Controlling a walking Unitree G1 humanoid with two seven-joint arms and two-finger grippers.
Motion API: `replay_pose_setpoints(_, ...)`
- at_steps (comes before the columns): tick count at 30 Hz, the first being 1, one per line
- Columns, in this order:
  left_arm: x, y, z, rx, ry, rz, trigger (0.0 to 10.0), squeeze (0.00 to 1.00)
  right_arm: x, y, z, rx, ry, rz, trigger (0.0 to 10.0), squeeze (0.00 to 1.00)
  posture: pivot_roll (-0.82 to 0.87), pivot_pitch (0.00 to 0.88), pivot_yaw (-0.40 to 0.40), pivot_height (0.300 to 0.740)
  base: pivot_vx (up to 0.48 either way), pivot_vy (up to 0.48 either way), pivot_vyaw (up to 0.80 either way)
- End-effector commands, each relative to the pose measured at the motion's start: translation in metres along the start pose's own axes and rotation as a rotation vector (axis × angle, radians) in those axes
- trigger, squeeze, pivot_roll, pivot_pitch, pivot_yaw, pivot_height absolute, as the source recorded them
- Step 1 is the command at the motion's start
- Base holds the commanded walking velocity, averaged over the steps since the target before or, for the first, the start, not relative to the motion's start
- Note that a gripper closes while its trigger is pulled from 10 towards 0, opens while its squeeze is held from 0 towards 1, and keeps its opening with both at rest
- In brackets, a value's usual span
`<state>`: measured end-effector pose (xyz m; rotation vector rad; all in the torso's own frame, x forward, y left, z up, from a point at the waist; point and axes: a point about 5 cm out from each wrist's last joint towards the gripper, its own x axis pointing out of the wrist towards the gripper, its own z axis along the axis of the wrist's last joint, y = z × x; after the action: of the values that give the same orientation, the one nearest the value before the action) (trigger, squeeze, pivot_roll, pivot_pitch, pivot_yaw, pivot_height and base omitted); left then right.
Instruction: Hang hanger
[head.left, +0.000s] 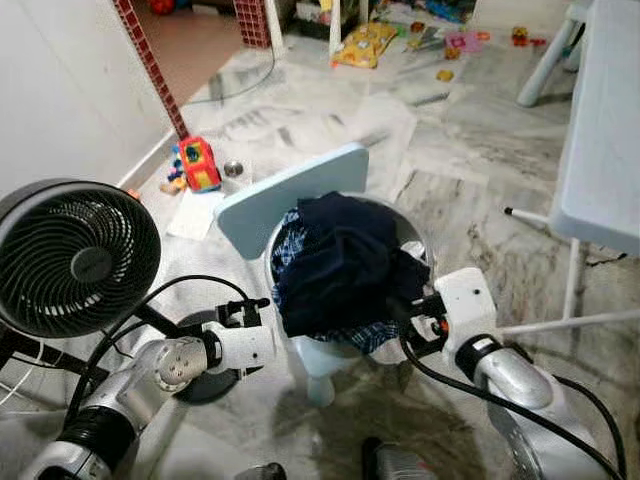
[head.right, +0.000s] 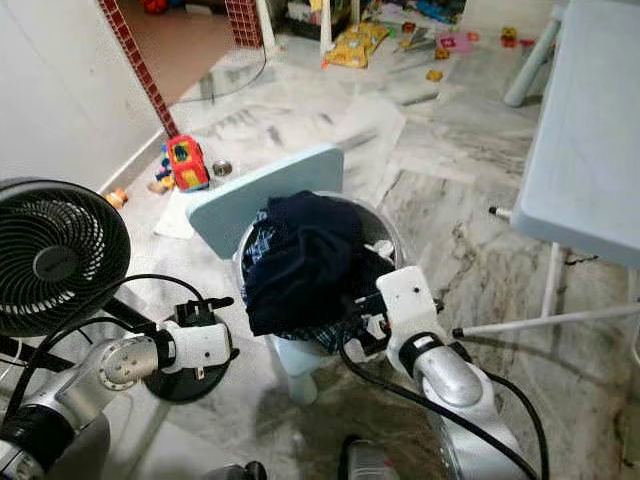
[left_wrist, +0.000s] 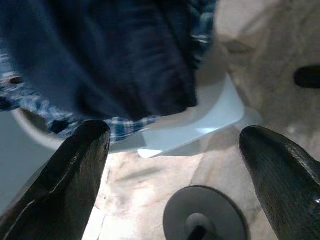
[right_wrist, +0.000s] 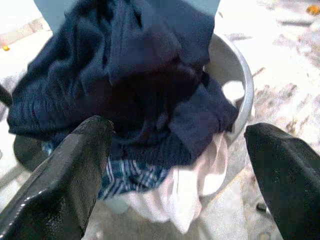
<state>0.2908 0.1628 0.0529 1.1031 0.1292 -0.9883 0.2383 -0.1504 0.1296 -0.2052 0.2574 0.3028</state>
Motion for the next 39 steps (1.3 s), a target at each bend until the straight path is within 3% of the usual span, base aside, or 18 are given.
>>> replay_pose_setpoints(1,-0.004,-0.007,-0.007,0.051,0.020,-0.042,10.0,0.00,-0.006,0.002,0.001,0.007,0.006,0.008,10.0,0.00,-0.19,0.297,0.075,0.740,0.000,0.000,0.00)
replay_pose_setpoints(6,-0.003,-0.007,-0.009,0.149,0.019,-0.064,10.0,0.00,-0.011,0.005,-0.001,0.012,0.018,0.013,10.0,0.00,-0.19,0.309,0.073,0.740,0.000,0.000,0.00)
replay_pose_setpoints(13,0.008,0.019,-0.002,0.246,0.013,0.057,10.0,0.00,-0.014,0.004,0.000,0.013,0.028,0.005,10.0,0.00,-0.20,0.318,0.076,0.740,0.000,0.000,0.00)
replay_pose_setpoints(20,0.011,0.039,0.010,0.268,-0.041,0.165,10.0,0.00,-0.013,0.005,0.000,0.015,0.030,0.005,10.0,0.00,-0.19,0.317,0.076,0.740,0.000,0.000,0.00)
replay_pose_setpoints(34,0.035,0.020,0.024,0.318,-0.101,0.077,10.0,0.00,-0.012,0.004,0.003,0.013,0.022,0.000,10.0,0.00,-0.21,0.311,0.079,0.740,0.000,0.000,0.00)
replay_pose_setpoints(35,0.036,0.016,0.024,0.335,-0.096,0.057,6.0,0.00,-0.012,0.003,0.002,0.011,0.022,-0.003,10.0,0.00,-0.22,0.306,0.083,0.740,0.000,0.000,0.00)
replay_pose_setpoints(37,0.037,0.014,0.024,0.340,-0.094,0.044,0.0,0.00,-0.012,0.003,0.002,0.011,0.023,-0.004,10.0,0.00,-0.22,0.306,0.083,0.740,0.000,0.000,0.00)
replay_pose_setpoints(39,0.037,0.014,0.024,0.347,-0.100,0.047,0.0,0.00,-0.012,0.003,0.002,0.011,0.022,-0.005,10.0,0.00,-0.22,0.303,0.085,0.740,0.000,0.000,0.00)
